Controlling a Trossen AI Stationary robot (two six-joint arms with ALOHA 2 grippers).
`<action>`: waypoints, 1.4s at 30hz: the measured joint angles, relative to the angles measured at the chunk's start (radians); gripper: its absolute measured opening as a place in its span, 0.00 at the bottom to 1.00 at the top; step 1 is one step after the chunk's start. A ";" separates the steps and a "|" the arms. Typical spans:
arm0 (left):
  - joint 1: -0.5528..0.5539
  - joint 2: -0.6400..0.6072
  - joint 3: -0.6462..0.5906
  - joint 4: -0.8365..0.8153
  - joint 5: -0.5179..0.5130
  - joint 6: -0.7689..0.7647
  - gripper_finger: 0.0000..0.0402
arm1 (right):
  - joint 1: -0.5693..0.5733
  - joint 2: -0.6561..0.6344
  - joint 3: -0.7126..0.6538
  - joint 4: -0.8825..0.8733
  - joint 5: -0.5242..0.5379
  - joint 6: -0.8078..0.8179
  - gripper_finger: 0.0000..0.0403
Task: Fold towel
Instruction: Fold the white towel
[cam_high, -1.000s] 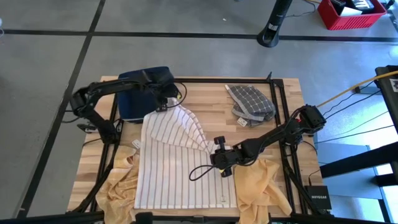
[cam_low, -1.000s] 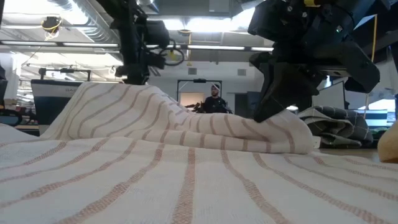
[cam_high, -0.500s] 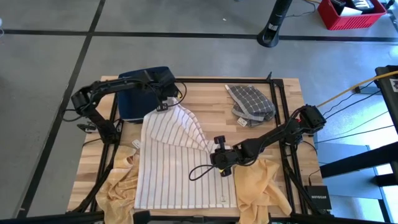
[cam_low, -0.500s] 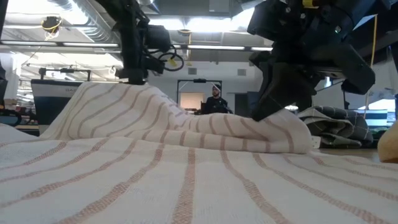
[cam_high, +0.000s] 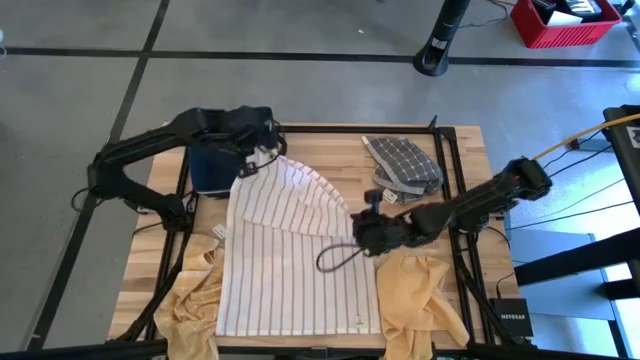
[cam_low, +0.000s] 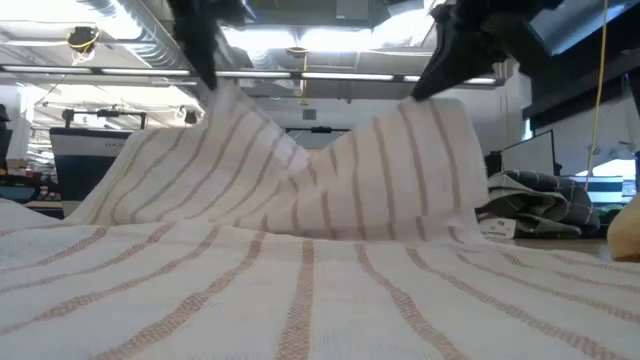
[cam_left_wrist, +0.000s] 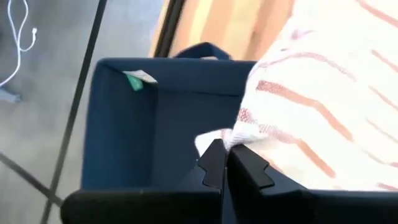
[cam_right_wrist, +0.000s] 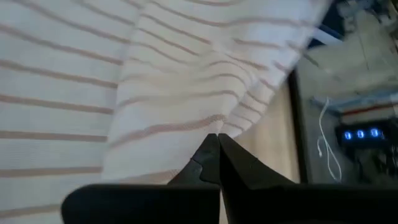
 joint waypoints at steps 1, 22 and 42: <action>-0.019 -0.022 0.001 -0.023 -0.006 -0.031 0.00 | -0.018 -0.018 0.000 -0.017 -0.005 0.011 0.00; -0.682 -0.264 -0.465 0.012 0.040 -0.831 0.00 | 0.016 -0.030 -0.135 0.113 -0.230 0.228 0.00; -0.962 -0.248 -0.760 0.287 0.145 -1.163 0.00 | 0.051 0.087 -0.121 0.092 -0.574 0.712 0.27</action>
